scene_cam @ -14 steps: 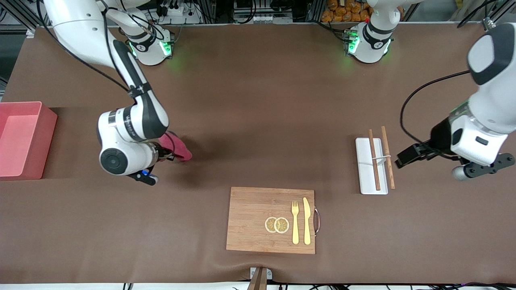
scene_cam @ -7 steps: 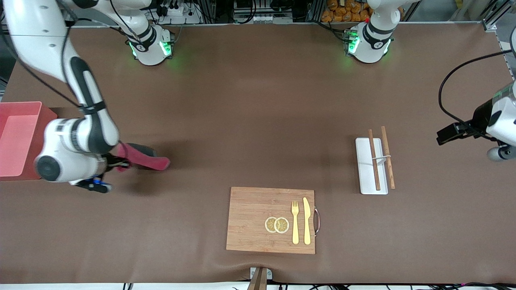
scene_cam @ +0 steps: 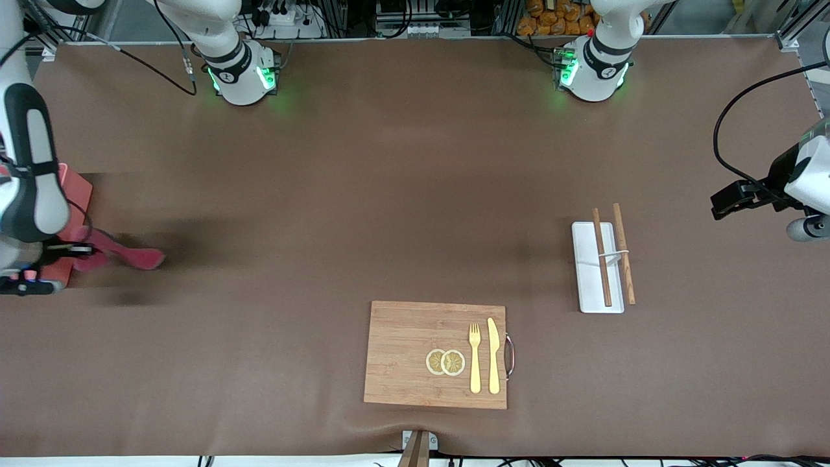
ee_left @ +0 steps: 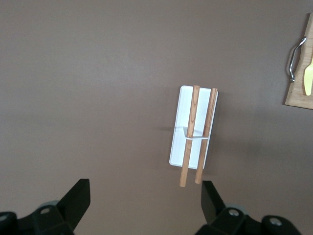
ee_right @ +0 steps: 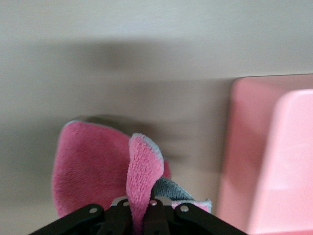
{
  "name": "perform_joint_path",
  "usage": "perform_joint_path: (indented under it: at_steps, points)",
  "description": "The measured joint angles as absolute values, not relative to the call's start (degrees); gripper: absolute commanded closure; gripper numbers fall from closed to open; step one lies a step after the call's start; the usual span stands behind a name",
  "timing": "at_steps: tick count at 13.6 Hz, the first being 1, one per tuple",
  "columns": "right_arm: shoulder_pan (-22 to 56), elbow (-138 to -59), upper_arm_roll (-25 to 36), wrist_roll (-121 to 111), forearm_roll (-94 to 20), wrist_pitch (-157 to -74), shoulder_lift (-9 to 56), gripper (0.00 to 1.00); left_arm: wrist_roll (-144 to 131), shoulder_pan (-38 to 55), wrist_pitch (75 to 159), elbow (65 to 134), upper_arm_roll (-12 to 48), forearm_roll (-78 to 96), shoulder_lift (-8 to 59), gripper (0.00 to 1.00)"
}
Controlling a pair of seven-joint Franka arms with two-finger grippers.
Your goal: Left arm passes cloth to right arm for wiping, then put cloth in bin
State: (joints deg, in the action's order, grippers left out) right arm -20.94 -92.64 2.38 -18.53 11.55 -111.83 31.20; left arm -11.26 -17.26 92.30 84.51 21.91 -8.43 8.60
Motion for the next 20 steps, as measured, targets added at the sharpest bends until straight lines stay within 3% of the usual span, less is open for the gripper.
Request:
perform_joint_path:
  at_steps: [5, 10, 15, 20]
  points:
    - [-20.6, -91.2, 1.2, -18.7, 17.2, -107.6, 28.1, 1.0, -11.2, -17.3, 93.2, 84.6, 22.2, -8.4, 8.6, 0.0]
    - [-20.3, -92.6, 0.8, -18.7, 16.7, -111.7, 31.9, 1.0, -9.2, -17.3, 93.6, 84.3, 22.3, -8.4, 8.5, 0.0]
    - [-15.0, -92.9, 0.3, -18.6, 6.3, -112.3, 36.0, 1.0, -8.9, -17.2, 93.6, 84.0, 22.4, -8.4, 8.4, 0.0]
    - [-3.9, -93.0, -0.1, -7.7, -3.1, -112.4, 36.8, 1.0, -8.9, -17.2, 93.6, 84.0, 22.4, -8.4, 8.4, 0.0]
